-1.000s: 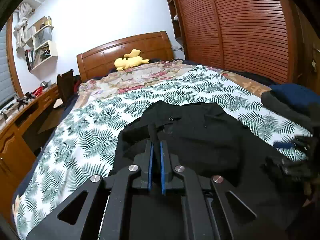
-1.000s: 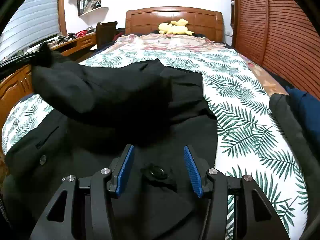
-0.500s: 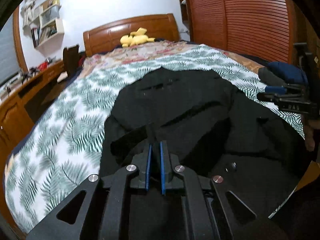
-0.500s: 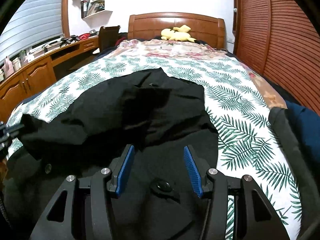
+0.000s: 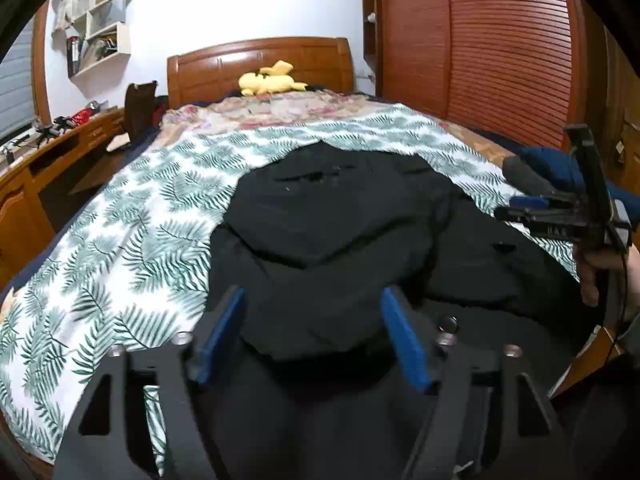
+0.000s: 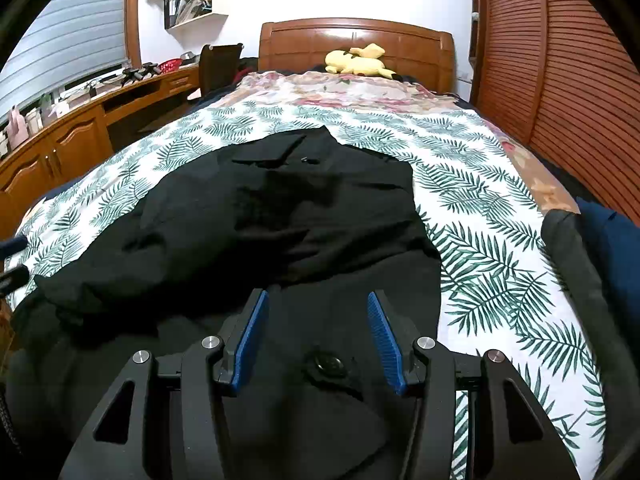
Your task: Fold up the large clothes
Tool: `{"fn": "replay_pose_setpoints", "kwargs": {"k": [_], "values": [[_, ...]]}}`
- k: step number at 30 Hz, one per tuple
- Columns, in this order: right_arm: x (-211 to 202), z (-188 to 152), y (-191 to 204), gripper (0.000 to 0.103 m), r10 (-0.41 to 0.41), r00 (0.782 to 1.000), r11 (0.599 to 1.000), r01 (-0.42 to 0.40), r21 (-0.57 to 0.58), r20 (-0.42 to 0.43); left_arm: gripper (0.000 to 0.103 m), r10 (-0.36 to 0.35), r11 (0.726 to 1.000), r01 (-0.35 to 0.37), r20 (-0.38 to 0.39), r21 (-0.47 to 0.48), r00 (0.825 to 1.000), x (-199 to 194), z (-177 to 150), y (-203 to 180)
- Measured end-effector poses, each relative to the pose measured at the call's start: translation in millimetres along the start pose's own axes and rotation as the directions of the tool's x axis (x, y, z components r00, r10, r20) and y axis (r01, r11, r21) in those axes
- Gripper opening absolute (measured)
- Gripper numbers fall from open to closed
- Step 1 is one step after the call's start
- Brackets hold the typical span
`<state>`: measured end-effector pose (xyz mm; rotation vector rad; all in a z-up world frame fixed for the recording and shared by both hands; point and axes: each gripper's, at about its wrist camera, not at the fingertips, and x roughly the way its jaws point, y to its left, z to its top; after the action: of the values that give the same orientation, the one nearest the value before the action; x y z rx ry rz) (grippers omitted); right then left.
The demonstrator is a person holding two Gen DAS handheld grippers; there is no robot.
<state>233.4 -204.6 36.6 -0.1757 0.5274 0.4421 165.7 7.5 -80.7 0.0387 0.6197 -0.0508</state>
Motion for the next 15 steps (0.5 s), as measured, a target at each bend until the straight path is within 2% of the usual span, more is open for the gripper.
{"fn": "replay_pose_setpoints", "kwargs": {"k": [6, 11, 15], "values": [[2.3, -0.9, 4.2, 0.053, 0.004, 1.0, 1.0, -0.004, -0.011, -0.003, 0.075, 0.048, 0.999, -0.048, 0.002, 0.014, 0.999, 15.5, 8.1, 16.3], [4.7, -1.3, 4.6, 0.053, 0.001, 1.0, 1.0, -0.001, -0.013, -0.011, 0.075, 0.084, 0.996, -0.083, -0.051, 0.034, 0.995, 43.9, 12.2, 30.9], [5.5, -0.8, 7.4, 0.053, 0.003, 1.0, 1.0, -0.003, -0.015, -0.012, 0.075, 0.087, 0.996, -0.084, -0.11, 0.033, 0.99, 61.2, 2.8, 36.0]]}}
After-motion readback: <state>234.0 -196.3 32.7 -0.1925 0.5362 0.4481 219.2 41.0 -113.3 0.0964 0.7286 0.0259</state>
